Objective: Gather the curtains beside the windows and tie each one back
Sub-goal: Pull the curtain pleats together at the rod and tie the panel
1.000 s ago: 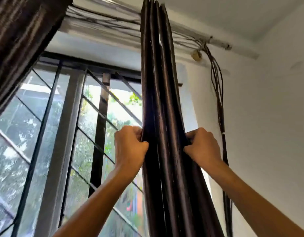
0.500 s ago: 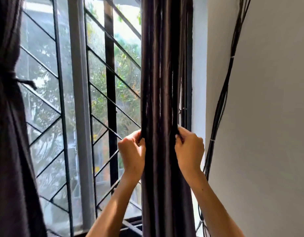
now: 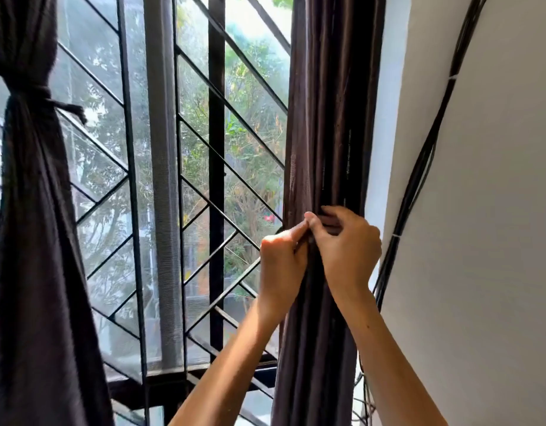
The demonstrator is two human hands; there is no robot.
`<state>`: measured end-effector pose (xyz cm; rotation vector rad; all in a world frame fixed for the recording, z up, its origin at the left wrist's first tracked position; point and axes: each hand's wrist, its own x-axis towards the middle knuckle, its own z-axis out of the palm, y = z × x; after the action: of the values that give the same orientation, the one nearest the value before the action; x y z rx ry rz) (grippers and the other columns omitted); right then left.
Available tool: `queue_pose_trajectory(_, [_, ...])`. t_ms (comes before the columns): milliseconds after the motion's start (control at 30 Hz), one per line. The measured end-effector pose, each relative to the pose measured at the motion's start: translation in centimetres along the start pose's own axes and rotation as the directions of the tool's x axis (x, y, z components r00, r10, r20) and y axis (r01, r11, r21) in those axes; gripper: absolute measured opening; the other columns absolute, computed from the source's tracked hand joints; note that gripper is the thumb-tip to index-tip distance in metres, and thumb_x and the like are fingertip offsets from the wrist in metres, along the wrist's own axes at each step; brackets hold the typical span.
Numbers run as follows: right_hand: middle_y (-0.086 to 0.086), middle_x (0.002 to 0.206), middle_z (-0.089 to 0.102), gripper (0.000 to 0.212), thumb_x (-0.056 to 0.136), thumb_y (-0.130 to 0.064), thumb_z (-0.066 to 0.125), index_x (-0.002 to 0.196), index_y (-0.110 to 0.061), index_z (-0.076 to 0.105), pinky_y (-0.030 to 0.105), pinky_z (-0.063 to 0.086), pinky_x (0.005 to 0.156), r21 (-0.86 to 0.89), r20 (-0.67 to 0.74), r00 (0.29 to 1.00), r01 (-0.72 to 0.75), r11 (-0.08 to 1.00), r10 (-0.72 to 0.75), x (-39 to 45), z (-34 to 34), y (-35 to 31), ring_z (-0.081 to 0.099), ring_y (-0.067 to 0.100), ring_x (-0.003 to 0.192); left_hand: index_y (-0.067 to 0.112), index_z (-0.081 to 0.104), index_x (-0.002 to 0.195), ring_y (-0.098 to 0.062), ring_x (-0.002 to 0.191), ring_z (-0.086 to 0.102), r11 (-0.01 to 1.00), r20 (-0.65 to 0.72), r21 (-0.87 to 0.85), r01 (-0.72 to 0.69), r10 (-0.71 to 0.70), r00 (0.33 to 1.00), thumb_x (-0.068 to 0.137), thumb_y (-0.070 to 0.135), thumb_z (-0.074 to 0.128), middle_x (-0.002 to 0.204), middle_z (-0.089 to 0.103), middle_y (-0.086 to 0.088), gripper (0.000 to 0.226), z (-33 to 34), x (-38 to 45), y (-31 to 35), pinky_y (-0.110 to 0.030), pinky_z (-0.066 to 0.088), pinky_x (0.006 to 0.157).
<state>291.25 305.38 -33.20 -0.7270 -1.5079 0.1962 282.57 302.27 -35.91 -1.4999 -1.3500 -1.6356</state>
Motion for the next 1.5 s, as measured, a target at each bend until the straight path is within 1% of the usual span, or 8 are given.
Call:
queue_pose_trajectory(167, [0.001,0.088,0.074,0.020,0.080,-0.012,0.073,0.100,-0.015,0.073,0.033,0.057,0.077,0.056,0.015,1.000,-0.001,0.998,0.000,0.2,0.1,1.8,0.070,0.017,0.077,0.009,0.070,0.110,0.007,0.078,0.065,0.947,0.086,-0.251,0.199,-0.183,0.979,0.072,0.014,0.080,0.103,0.072,-0.001,0.039,-1.0,-0.2,-3.0,-0.018,0.055,0.070])
queue_pose_trajectory(267, [0.003,0.093,0.073,0.024,0.080,-0.008,0.073,0.103,-0.011,0.071,0.027,0.057,0.079,0.096,0.018,1.000,-0.018,0.995,0.016,-0.4,0.6,2.8,0.066,0.010,0.074,0.009,0.068,0.113,-0.005,0.085,0.069,0.959,-0.074,-0.130,0.250,-0.261,0.963,0.072,0.023,0.080,0.105,0.070,-0.002,0.045,-1.3,0.5,-4.7,-0.016,0.053,0.072])
queue_pose_trajectory(400, [0.002,0.095,0.071,0.028,0.077,-0.007,0.076,0.104,-0.010,0.070,0.014,0.051,0.072,0.089,0.042,0.999,-0.001,0.996,-0.003,-1.4,1.3,3.4,0.065,0.008,0.075,0.007,0.063,0.120,-0.015,0.105,0.063,0.968,0.022,-0.020,0.249,-0.248,0.968,0.071,0.025,0.081,0.111,0.068,-0.012,0.054,-0.6,1.3,-6.3,-0.028,0.053,0.083])
queue_pose_trajectory(833, [0.001,0.096,0.061,0.041,0.065,0.007,0.075,0.100,-0.012,0.067,0.029,0.053,0.060,-0.165,0.023,0.977,0.215,0.963,-0.214,-7.0,5.6,1.4,0.062,0.020,0.085,0.013,0.073,0.076,0.007,0.059,0.057,0.945,-0.121,0.078,0.319,-0.308,0.944,0.072,0.007,0.079,0.066,0.066,0.005,0.009,-5.1,0.9,-6.7,-0.003,0.039,0.060])
queue_pose_trajectory(1200, [0.001,0.099,0.054,0.047,0.072,0.000,0.063,0.116,-0.015,0.065,0.033,0.052,0.049,-0.009,0.225,0.941,0.261,0.965,-0.252,-9.6,10.5,-1.6,0.060,0.022,0.083,0.021,0.075,0.072,0.002,0.058,0.064,0.938,-0.021,0.014,0.347,-0.346,0.938,0.069,0.021,0.082,0.063,0.070,0.012,0.008,-9.1,1.5,-6.6,-0.015,0.050,0.059])
queue_pose_trajectory(1333, [-0.006,0.118,0.050,0.040,0.084,-0.014,0.052,0.121,-0.019,0.064,0.020,0.049,0.083,0.247,0.229,0.952,0.143,0.958,-0.202,-9.3,11.5,-1.0,0.057,0.014,0.105,0.018,0.075,0.075,-0.001,0.059,0.065,0.932,-0.050,0.075,0.355,-0.352,0.935,0.070,0.017,0.083,0.065,0.070,0.009,0.009,-9.7,1.9,-7.7,-0.018,0.052,0.060])
queue_pose_trajectory(1400, [-0.001,0.141,0.039,0.045,0.092,-0.026,0.053,0.136,-0.019,0.051,0.010,0.027,0.106,0.365,0.197,0.979,-0.016,0.931,-0.060,-8.4,11.8,-0.3,0.039,0.013,0.131,0.018,0.074,0.073,-0.001,0.059,0.065,0.923,-0.043,0.053,0.381,-0.379,0.924,0.070,0.016,0.083,0.065,0.070,0.009,0.009,-10.2,2.1,-8.4,-0.016,0.052,0.060])
queue_pose_trajectory(1500, [0.000,0.158,0.010,0.093,0.084,-0.057,0.059,0.152,-0.016,0.011,0.003,0.005,0.108,0.376,0.256,0.959,-0.216,0.901,0.123,-6.6,12.4,0.7,0.006,0.002,0.143,0.019,0.074,0.071,-0.006,0.059,0.067,0.891,0.009,-0.048,0.452,-0.452,0.892,0.067,0.016,0.084,0.062,0.071,0.005,0.011,-11.1,2.5,-9.5,-0.025,0.057,0.065])
